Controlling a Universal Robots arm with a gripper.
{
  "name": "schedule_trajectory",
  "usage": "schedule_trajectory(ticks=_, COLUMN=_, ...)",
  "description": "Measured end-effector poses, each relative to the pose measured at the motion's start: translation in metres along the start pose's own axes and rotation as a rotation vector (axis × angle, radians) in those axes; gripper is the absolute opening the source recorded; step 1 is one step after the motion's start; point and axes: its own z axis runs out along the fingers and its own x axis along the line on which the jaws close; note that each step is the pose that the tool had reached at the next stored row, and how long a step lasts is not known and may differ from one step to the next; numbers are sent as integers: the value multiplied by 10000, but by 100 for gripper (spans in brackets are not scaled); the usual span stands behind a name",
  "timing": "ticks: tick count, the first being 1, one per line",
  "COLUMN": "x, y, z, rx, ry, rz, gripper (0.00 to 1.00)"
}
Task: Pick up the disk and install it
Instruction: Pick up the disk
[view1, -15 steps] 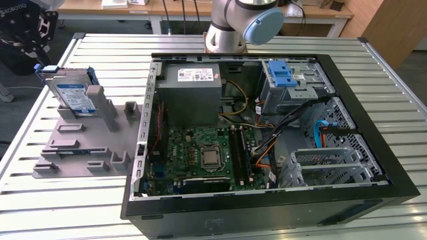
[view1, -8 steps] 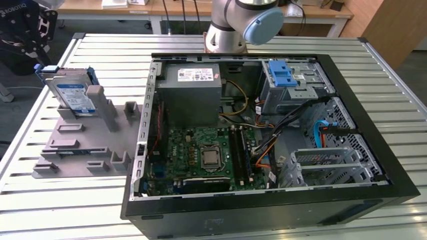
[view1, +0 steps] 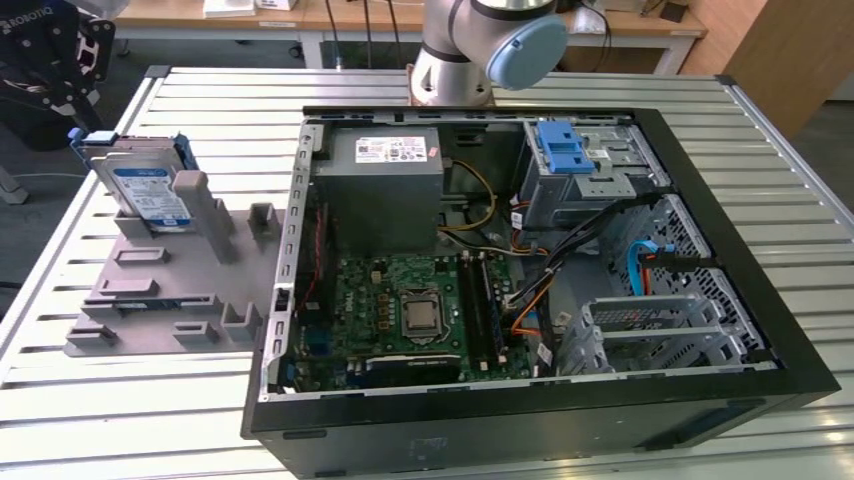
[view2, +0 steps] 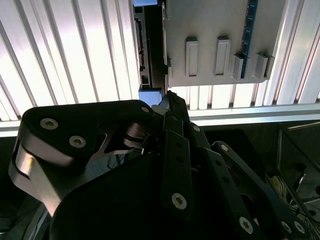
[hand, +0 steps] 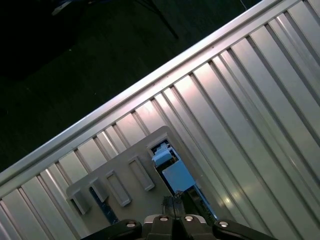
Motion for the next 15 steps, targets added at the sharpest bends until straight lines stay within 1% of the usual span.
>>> schedule_trajectory(ticks=15, x=0, y=0, z=0, rx=1, ry=3, rz=-182, gripper=11)
